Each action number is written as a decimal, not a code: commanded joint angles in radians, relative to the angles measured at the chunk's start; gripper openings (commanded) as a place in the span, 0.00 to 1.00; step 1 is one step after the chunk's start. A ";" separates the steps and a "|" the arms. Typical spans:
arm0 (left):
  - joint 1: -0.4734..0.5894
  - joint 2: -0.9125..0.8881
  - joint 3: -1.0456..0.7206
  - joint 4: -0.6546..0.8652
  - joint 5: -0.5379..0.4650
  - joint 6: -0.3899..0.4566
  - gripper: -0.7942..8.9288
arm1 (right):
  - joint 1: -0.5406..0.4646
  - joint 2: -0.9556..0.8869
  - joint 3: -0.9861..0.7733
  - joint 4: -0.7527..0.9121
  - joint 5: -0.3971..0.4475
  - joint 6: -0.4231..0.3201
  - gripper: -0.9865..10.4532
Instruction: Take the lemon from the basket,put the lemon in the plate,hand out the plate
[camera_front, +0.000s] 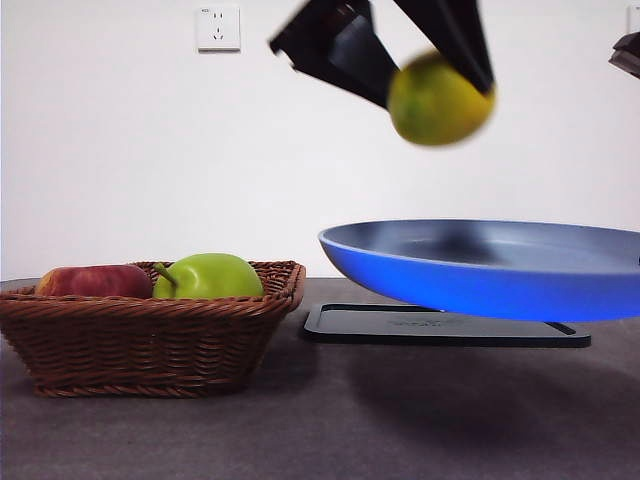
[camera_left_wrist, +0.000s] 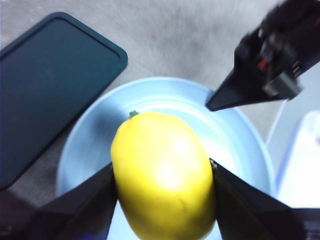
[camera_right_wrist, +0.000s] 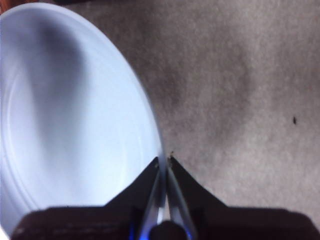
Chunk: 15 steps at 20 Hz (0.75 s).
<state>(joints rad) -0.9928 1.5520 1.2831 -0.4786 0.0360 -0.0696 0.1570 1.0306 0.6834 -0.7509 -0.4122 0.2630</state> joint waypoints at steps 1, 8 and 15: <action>-0.023 0.068 0.016 0.026 -0.010 0.022 0.28 | 0.002 0.004 0.011 -0.003 -0.009 0.008 0.09; -0.045 0.173 0.016 0.022 -0.005 0.022 0.35 | 0.002 0.004 0.011 -0.016 -0.009 0.005 0.09; -0.063 0.174 0.016 0.004 -0.002 0.016 0.46 | 0.002 0.004 0.011 -0.018 -0.010 0.010 0.09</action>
<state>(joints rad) -1.0439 1.7145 1.2831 -0.4736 0.0338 -0.0601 0.1570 1.0306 0.6834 -0.7780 -0.4122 0.2657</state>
